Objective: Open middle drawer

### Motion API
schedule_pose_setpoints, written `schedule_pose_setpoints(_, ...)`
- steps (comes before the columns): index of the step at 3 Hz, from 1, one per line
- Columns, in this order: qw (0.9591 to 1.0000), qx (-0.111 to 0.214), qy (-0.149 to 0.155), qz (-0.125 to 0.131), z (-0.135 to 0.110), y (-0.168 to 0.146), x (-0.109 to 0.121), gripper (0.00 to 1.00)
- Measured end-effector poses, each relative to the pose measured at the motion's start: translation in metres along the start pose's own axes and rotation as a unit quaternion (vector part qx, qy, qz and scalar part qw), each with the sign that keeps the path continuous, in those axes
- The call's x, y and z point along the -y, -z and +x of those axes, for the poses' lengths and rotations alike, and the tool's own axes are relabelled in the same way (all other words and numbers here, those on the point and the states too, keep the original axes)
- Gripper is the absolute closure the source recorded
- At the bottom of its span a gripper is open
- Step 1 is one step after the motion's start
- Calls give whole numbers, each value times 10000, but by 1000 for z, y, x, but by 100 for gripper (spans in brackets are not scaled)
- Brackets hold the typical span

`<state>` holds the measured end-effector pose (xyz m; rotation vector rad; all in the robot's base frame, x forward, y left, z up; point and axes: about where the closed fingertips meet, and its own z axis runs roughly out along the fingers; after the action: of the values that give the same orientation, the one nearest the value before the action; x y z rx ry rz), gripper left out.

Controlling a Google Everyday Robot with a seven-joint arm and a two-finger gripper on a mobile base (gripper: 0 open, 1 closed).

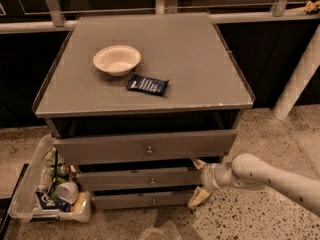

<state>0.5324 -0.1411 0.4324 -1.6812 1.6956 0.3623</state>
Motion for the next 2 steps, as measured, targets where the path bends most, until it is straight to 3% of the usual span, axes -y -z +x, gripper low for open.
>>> schedule_pose_setpoints(1,9999,136,6,18,7,-23,17,0)
schedule_pose_setpoints(2,9999,73,9,90,15,-34,30,0)
